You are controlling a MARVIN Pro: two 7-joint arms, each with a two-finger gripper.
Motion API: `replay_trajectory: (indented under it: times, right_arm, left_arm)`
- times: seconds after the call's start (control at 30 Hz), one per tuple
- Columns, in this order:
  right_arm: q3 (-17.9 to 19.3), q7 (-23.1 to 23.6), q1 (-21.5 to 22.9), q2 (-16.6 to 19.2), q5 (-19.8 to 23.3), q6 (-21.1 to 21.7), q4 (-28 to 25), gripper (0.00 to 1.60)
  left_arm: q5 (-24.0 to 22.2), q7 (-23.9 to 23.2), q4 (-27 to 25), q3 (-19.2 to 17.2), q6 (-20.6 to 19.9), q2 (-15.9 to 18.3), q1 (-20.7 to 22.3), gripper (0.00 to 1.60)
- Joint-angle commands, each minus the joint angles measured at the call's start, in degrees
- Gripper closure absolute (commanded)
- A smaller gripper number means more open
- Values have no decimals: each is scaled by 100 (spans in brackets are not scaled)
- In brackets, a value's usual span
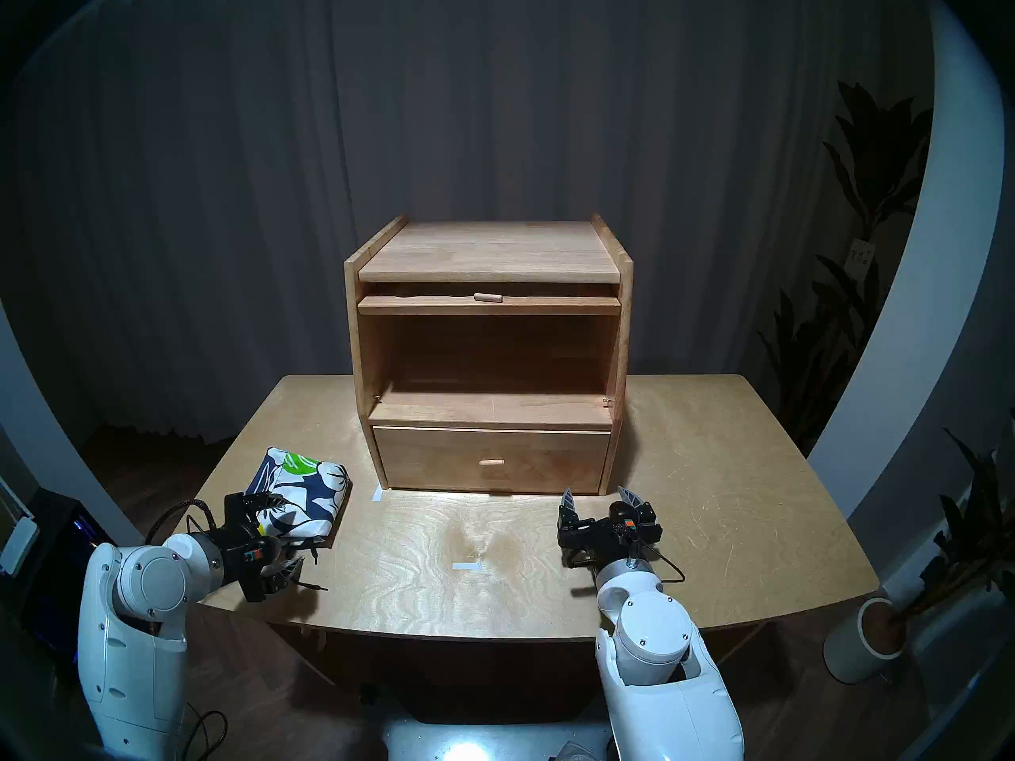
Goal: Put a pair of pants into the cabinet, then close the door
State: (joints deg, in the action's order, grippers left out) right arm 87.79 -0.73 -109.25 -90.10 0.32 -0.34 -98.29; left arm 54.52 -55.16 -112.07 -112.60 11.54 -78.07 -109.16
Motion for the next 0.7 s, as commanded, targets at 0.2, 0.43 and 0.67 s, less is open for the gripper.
replay_trajectory:
  times: [0.2,0.43,0.67]
  right_arm:
    - [-4,2,12,-2,1,-20,-151,0]
    - [-4,3,10,-2,1,-18,-153,0]
    - [-4,2,15,-2,1,-23,-145,0]
  left_arm:
    - [492,515,422,-44,-176,154,557,0]
    - [461,638,469,122,-176,-24,511,0]
    - [563,1050,348,444,-7,-331,-25,93]
